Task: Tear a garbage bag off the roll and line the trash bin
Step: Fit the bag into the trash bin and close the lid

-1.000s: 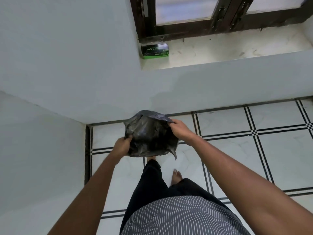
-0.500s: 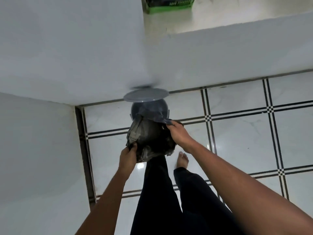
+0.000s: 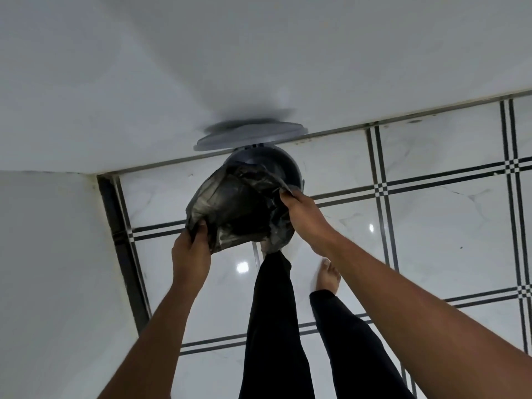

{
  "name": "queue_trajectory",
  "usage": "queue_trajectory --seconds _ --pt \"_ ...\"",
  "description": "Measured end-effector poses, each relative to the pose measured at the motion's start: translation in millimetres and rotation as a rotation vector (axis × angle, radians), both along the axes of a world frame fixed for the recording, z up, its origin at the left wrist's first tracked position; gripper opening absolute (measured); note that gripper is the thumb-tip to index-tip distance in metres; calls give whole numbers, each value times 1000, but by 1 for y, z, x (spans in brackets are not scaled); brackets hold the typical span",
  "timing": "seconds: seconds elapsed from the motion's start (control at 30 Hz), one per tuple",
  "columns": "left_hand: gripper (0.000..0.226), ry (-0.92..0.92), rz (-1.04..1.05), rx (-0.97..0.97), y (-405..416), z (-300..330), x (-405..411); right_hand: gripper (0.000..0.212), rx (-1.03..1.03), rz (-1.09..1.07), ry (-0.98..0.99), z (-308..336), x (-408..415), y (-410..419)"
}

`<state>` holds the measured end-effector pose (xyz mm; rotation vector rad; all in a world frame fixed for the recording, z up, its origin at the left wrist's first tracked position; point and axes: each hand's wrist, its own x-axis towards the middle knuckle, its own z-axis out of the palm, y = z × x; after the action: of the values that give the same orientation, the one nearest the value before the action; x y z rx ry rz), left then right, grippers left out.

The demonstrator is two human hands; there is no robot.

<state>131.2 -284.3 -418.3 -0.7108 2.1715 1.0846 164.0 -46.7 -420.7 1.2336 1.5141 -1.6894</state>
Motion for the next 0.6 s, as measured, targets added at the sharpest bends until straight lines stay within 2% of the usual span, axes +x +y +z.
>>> queue_trajectory --seconds 0.1,0.23,0.4,0.53,0.6 --pt "28 24 -38 -9 -2 -42 -16 36 5 -62 -8 -45 -4 1" --pt "32 53 -95 -34 -1 -101 -36 23 43 -118 -8 -99 -10 7" --pt "22 225 -113 -80 6 -153 -68 41 -1 -217 16 -154 -25 3" --pt "19 445 -202 -180 8 -167 -80 31 -18 -285 49 -188 -37 -8" --pt "19 479 -292 -240 5 -173 -82 18 9 -262 51 -201 -38 -14"
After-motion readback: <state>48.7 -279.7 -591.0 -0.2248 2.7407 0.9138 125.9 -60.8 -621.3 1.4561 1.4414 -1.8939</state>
